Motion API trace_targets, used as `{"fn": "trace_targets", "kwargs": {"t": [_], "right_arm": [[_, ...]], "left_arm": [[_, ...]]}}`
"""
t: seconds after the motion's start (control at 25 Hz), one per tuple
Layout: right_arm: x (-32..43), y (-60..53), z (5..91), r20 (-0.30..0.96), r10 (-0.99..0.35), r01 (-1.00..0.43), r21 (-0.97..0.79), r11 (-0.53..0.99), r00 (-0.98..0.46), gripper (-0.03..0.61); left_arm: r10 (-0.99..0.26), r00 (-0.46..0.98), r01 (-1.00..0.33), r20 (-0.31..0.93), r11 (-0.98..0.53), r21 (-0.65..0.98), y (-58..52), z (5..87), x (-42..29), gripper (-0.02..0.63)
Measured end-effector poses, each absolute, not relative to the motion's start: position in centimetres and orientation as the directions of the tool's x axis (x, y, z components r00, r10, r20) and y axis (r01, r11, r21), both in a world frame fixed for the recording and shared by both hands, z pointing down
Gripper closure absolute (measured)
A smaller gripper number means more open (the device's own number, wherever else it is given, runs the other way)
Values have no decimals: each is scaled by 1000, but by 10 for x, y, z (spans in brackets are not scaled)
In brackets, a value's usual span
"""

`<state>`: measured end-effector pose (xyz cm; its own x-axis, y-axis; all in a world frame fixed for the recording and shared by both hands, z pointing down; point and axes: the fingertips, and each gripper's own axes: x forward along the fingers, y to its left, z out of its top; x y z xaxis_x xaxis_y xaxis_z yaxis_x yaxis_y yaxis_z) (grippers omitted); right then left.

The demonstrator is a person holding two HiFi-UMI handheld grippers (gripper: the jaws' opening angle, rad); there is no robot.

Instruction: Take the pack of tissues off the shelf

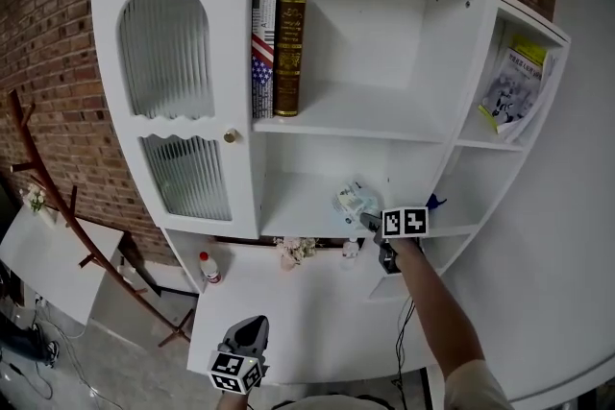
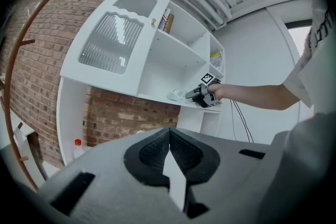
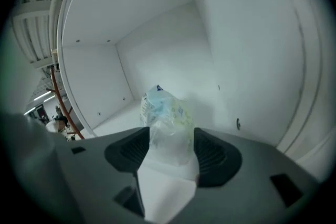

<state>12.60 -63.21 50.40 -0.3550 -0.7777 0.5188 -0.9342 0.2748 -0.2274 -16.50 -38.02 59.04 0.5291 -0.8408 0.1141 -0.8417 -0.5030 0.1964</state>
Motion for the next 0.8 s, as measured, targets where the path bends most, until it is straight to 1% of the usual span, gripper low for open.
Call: {"fn": "trace_targets", "kwargs": {"t": [0.08, 0.16, 0.2, 0.28, 0.4, 0.52, 0.8], "right_arm": [[124, -633, 508, 560, -745, -932, -195, 306, -362, 314], [121, -631, 510, 584, -718, -922, -173, 345, -378, 387], [119, -629, 511, 588, -708, -915, -171, 365, -392, 404], [114, -625, 513, 589, -690, -900, -178, 397, -421, 459], [108, -618, 512, 567, -679, -878, -199, 436, -466, 523], [104, -610, 505, 526, -691, -858, -178, 481, -496, 538], [104, -592, 484, 441, -744, -836, -26, 548, -501, 541]], "left_arm": [[-843, 527, -843, 110, -501, 198, -381, 590, -165, 589], [-845, 523, -844, 108, -497, 201, -381, 590, -165, 589], [-846, 522, -845, 107, -495, 202, -380, 590, -165, 589], [-848, 520, -846, 106, -493, 203, -381, 589, -166, 589], [-850, 516, -848, 104, -491, 200, -380, 588, -166, 589], [-847, 520, -846, 108, -494, 203, -378, 589, -165, 589], [-838, 533, -838, 117, -504, 208, -372, 592, -159, 589]]}}
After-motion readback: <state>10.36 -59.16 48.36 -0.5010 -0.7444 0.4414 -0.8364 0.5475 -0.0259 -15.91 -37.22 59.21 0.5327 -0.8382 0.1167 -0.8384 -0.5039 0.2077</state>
